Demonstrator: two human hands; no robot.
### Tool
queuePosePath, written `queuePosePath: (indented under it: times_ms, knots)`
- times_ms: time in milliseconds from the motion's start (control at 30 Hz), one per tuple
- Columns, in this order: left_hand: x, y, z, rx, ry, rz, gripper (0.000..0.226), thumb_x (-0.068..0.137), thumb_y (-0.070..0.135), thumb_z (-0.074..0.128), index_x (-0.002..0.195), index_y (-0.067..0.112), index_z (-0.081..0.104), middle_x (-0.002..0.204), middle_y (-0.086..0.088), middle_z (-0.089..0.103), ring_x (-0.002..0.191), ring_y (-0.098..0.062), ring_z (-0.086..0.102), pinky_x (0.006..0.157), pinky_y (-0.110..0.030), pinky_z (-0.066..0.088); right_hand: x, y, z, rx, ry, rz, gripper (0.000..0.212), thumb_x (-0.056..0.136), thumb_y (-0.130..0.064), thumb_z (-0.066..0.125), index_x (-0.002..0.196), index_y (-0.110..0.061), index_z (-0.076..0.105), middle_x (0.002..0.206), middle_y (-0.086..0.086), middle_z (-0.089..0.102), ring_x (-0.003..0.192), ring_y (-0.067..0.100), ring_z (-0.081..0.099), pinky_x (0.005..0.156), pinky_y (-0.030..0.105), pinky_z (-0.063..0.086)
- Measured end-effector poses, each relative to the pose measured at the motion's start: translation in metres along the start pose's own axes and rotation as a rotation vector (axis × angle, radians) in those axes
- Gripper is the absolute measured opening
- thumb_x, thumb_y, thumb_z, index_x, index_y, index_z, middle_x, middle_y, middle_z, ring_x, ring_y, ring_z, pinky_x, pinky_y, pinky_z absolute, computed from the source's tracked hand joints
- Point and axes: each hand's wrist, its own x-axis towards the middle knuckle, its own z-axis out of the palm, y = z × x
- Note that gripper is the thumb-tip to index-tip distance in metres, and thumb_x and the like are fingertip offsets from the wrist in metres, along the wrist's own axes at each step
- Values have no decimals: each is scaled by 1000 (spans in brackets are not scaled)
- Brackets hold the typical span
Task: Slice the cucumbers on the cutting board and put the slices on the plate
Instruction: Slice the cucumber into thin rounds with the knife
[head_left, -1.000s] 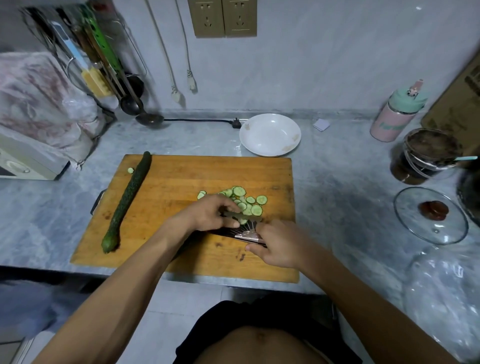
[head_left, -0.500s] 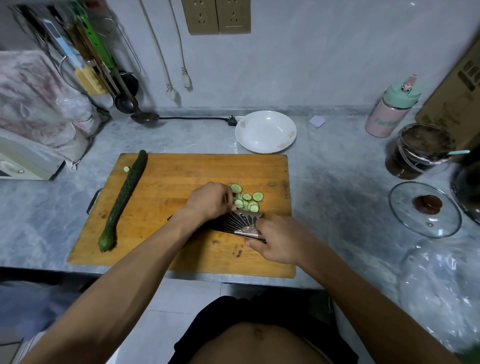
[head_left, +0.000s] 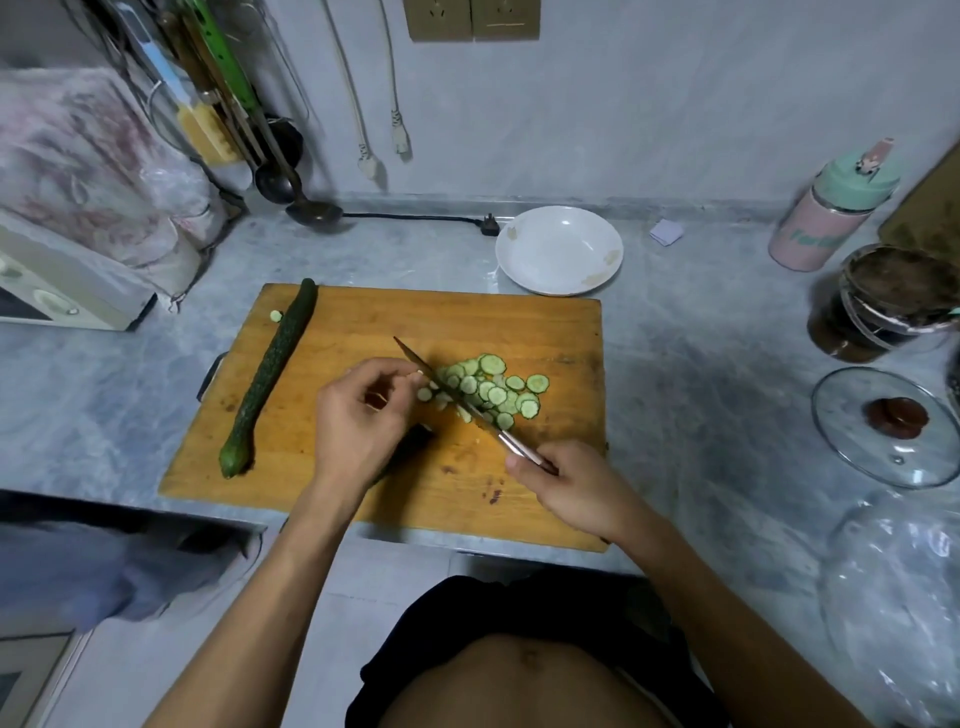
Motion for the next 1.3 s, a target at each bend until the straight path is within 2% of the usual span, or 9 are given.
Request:
queuePosePath:
  times_ms: [100,233,400,500,567,667,1000,1167,1301]
  knots:
    - [-14,-31,3,49,-16,-66,7,90,15,69,91,20,74,90,8,71,85,-13,65,74,-30,52,2,-10,5,92,-12,37,51,96,-58,47,70,-15,53,60,6,49,48,18,45,53,32,35]
    - [-33,-78,12,320,-115,-77,14,90,20,67,102,18,74,103,1,67,98,-20,62,81,-35,54,2,-18,11,36,2,24,58,98,-61,39,67,-13,50,60,9,48,51,21,46,55,33,35]
    - [-52,-97,24,461,-111,-9,23,93,31,63,111,22,74,110,2,68,93,-22,65,64,-27,49,-6,-25,19,-88,3,-16,58,99,-57,40,59,-16,47,53,0,44,51,17,46,53,35,32]
    - [-57,-101,29,552,-48,84,19,90,26,67,106,23,76,102,-1,69,84,-23,65,59,-26,45,-12,-30,25,-150,-8,-26,58,99,-57,38,76,-11,65,61,2,55,59,18,55,56,38,41]
    - [-59,-104,31,603,-45,99,15,89,24,66,101,22,76,100,-5,67,84,-27,64,59,-29,47,-15,-33,28,-183,-8,-32,54,99,-56,38,72,-13,58,64,2,55,61,17,55,55,36,39]
    - [-59,-105,33,618,-51,90,15,89,26,63,94,20,76,99,-7,67,86,-29,64,60,-31,49,-17,-36,30,-223,-12,-40,51,100,-57,36,71,-17,52,67,1,55,65,17,56,55,33,38]
    - [-58,-104,34,600,-38,115,17,87,19,72,103,17,76,105,-8,70,89,-29,67,64,-32,51,-15,-43,32,-144,-79,51,52,101,-57,32,65,-22,46,72,1,52,66,16,52,52,32,33]
    - [-58,-104,35,604,-21,136,16,88,18,73,103,17,77,104,-8,70,88,-29,66,63,-30,50,-12,-45,33,-160,-116,83,54,101,-59,26,70,-21,48,84,6,56,77,20,54,62,34,37]
    - [-59,-105,35,594,-12,170,18,88,16,72,106,17,76,104,-8,69,88,-29,64,62,-30,49,-6,-47,33,-129,-121,117,57,103,-57,21,66,-20,45,76,4,49,69,16,50,56,32,32]
